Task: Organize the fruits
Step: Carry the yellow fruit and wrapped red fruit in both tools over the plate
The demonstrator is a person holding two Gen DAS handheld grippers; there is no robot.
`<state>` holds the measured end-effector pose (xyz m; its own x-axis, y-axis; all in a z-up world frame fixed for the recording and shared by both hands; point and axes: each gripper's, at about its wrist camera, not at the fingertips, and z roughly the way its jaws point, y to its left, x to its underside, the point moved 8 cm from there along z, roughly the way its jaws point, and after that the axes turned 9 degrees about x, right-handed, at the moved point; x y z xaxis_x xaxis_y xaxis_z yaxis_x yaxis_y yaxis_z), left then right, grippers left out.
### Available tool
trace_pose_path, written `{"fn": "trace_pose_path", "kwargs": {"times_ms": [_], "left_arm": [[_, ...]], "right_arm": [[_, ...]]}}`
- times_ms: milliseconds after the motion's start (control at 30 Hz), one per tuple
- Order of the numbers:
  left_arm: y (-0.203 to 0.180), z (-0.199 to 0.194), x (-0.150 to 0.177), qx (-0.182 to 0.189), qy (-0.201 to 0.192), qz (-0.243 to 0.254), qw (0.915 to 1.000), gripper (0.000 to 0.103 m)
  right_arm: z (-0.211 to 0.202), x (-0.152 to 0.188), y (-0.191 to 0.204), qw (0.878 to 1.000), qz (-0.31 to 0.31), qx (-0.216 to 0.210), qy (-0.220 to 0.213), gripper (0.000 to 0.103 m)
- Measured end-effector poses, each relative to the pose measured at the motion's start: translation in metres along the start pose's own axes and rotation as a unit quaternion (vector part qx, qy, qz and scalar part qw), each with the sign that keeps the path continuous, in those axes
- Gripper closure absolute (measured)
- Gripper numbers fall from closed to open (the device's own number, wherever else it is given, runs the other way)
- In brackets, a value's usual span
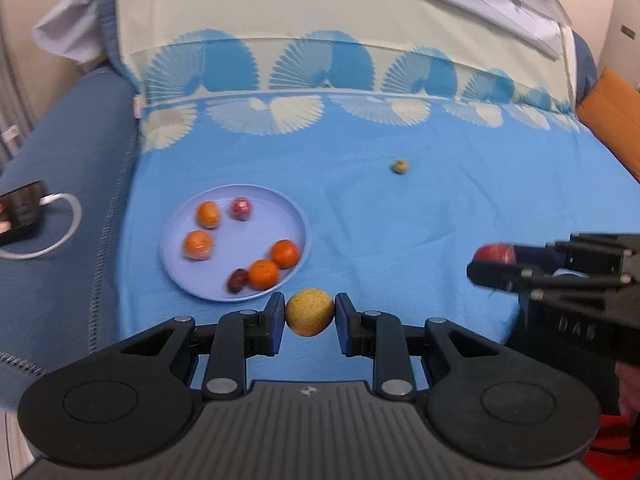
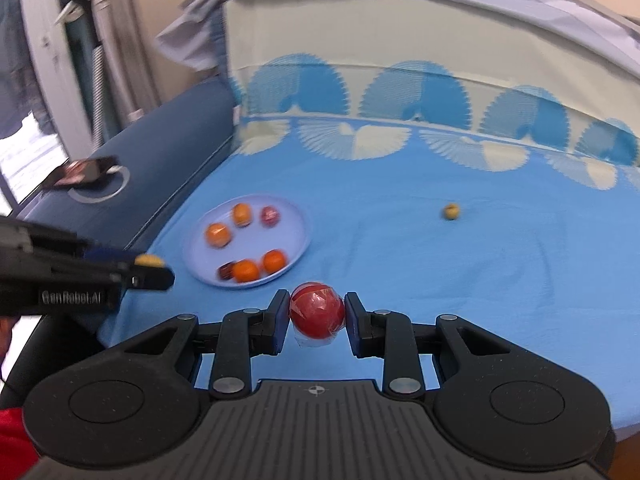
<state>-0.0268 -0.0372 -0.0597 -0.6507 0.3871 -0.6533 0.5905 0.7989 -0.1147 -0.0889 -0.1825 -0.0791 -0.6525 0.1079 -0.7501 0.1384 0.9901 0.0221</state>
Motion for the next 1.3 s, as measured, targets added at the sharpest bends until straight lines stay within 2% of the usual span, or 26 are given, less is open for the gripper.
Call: {"fn": "trace_pose_path", "kwargs": {"times_ms": [233, 400, 533, 600, 833, 967, 1300], "left_arm": [[0.031, -0.014, 0.014, -0.021, 0.005, -0.036, 0.9991, 0.074], [0.046, -0.012, 0.014, -0.022, 0.003, -0.055, 0.9983, 0.074], [0.046, -0.005, 0.004, -0.012, 0.004, -0.045, 0.9989, 0.074], [0.046, 0.001, -0.002, 0.001, 0.008, -0.050, 0.9987, 0.074], [0.053, 0.006, -0.021, 0.004, -0.009, -0.072, 0.9973, 0.074], [0.061, 0.008, -0.026, -0.005, -0.009, -0.066, 0.9977, 0.074], [0.096, 0.030, -0.043, -0.030, -0.001, -0.097, 0.9949, 0.074]], "right_arm": [[0.006, 0.003, 0.037, 0.999, -0.039, -0.018, 0.008, 0.072], [0.011, 0.003, 0.044, 0.999, -0.050, -0.015, 0.016, 0.072], [0.022, 0.002, 0.041, 0.998, -0.048, -0.005, 0.032, 0.072], [0.027, -0.002, 0.040, 0.998, -0.047, 0.000, 0.031, 0.072], [0.031, -0.009, 0.034, 0.998, -0.048, 0.013, 0.030, 0.072], [0.041, -0.009, 0.036, 0.998, -0.046, 0.011, 0.034, 0.072], [0.079, -0.029, 0.057, 0.998, -0.055, -0.015, 0.039, 0.072]]}}
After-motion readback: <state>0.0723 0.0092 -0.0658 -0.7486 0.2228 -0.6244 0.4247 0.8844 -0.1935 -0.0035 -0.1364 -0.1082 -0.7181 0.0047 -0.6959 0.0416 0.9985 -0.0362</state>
